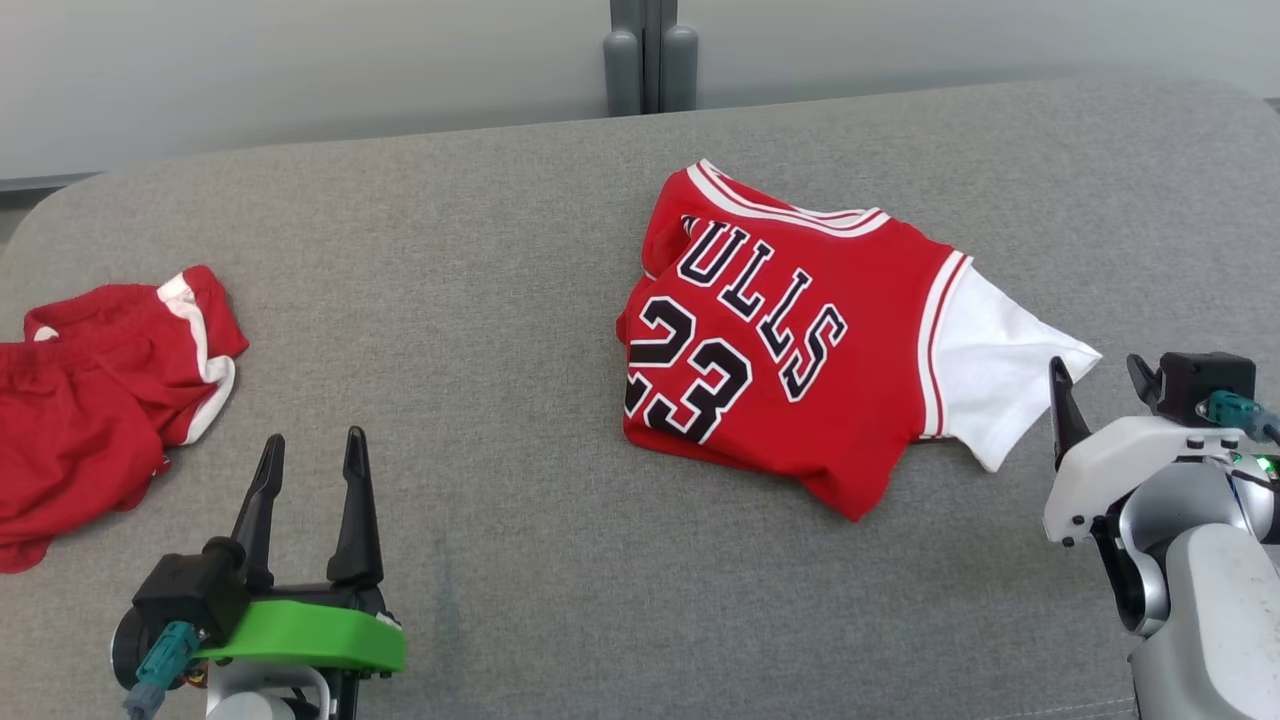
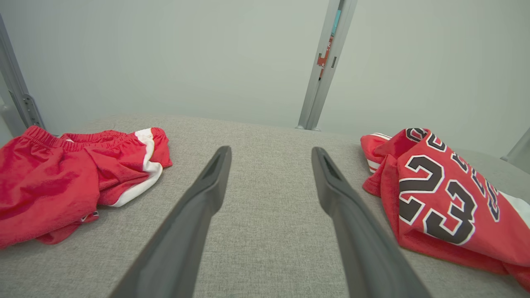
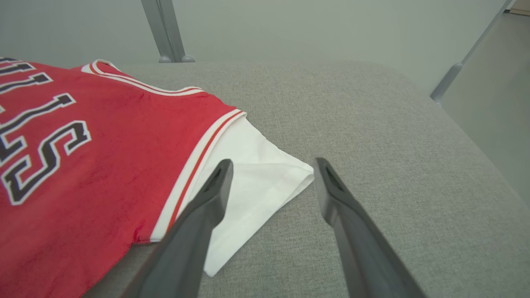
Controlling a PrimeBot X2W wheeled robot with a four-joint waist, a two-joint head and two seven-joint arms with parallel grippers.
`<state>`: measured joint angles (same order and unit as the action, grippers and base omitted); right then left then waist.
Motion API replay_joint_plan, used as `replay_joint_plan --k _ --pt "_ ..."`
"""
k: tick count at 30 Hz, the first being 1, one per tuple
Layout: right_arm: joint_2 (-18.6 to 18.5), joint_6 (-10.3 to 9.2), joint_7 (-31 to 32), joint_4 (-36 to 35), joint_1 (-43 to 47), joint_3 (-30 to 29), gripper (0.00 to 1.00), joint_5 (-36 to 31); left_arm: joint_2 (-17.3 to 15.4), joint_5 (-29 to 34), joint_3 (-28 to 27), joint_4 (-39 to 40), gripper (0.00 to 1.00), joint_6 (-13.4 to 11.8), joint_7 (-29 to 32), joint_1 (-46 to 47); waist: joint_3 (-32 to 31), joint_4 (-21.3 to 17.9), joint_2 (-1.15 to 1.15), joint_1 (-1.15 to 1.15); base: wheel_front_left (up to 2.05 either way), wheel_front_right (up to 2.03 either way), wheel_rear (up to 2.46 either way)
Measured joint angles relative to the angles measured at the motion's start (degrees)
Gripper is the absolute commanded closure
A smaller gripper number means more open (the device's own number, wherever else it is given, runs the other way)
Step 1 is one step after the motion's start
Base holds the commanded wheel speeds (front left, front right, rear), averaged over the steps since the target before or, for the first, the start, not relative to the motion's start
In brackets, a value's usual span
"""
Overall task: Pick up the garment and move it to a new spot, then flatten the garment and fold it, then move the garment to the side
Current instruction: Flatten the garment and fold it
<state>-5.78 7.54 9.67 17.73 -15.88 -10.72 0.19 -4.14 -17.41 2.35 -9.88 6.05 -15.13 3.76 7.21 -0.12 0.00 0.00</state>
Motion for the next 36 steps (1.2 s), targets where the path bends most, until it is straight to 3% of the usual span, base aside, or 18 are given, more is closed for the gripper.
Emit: replay_joint_plan --k 7,15,29,36 --pt "1.78 0.0 -11.62 -7.84 5.13 0.96 0.0 0.01 -0.07 -0.04 0.23 -0.48 0.0 -0.03 0.0 -0.85 -1.72 -0.61 0.0 0.0 0.0 0.0 0.0" --pt "2.76 0.0 -21.04 -11.4 9.85 5.04 0.0 -0.07 -0.07 -0.11 0.23 -0.7 0.0 -0.13 0.0 -2.34 -3.59 -0.31 0.0 0.0 0.0 0.0 0.0" --pt "2.92 0.0 -21.09 -11.07 12.74 7.24 0.0 4.76 -0.08 -0.75 0.81 -3.0 0.0 -0.48 0.86 -4.5 -5.11 -0.92 0.0 0.0 0.0 0.0 0.0" --pt "2.92 0.0 -20.02 -10.45 11.64 9.17 0.0 7.04 -0.08 -4.65 6.54 -11.26 0.0 1.01 9.84 5.55 -2.42 -2.52 0.0 0.0 0.0 0.0 0.0"
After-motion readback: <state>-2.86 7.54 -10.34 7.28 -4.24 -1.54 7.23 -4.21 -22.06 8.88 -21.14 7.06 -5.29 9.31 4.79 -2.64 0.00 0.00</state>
